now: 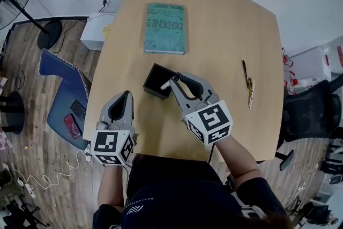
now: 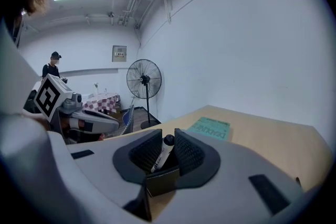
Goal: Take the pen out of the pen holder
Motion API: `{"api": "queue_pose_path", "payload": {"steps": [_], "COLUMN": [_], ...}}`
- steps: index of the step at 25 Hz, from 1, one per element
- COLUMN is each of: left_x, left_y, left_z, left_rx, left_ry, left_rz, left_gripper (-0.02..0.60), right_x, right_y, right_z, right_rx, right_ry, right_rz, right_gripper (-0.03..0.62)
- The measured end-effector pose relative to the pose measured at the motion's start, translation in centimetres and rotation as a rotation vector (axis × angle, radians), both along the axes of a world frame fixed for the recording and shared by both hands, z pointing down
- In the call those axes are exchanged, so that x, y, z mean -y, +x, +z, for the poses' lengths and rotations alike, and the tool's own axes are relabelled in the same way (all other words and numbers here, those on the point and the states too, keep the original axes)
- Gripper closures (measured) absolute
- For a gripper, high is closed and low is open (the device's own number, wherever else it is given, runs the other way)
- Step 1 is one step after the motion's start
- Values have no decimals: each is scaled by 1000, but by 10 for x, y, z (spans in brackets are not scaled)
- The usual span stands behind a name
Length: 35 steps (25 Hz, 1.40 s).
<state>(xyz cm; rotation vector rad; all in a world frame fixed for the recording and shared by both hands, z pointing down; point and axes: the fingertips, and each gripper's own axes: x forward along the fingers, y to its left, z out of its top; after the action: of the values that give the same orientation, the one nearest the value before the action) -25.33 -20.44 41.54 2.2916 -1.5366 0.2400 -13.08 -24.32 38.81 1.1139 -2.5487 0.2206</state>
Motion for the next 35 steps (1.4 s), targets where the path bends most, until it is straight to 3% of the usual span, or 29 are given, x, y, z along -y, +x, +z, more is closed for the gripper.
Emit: {"api": "queue_pose_path", "payload": {"steps": [11,21,28,35], "left_x": [-23,-30,-36,-42], "left_y": [45,95,137,169], "left_z": [-23,-34,-31,-22], "left_rx": [10,12,16,36], "left_ry": [48,76,72,51], "left_rz": [7,88,187,268], "left_gripper": [577,577,577,577], "right_x": [-23,-46,-62,-75], "right_y": [42,102,145,174], "right_z": [-61,-93,-66,-34], "right_rx": [132,173,142,141], "right_ry": [122,189,140,11], "right_rz": [16,103,191,246], "right_gripper": [528,530,530,530]}}
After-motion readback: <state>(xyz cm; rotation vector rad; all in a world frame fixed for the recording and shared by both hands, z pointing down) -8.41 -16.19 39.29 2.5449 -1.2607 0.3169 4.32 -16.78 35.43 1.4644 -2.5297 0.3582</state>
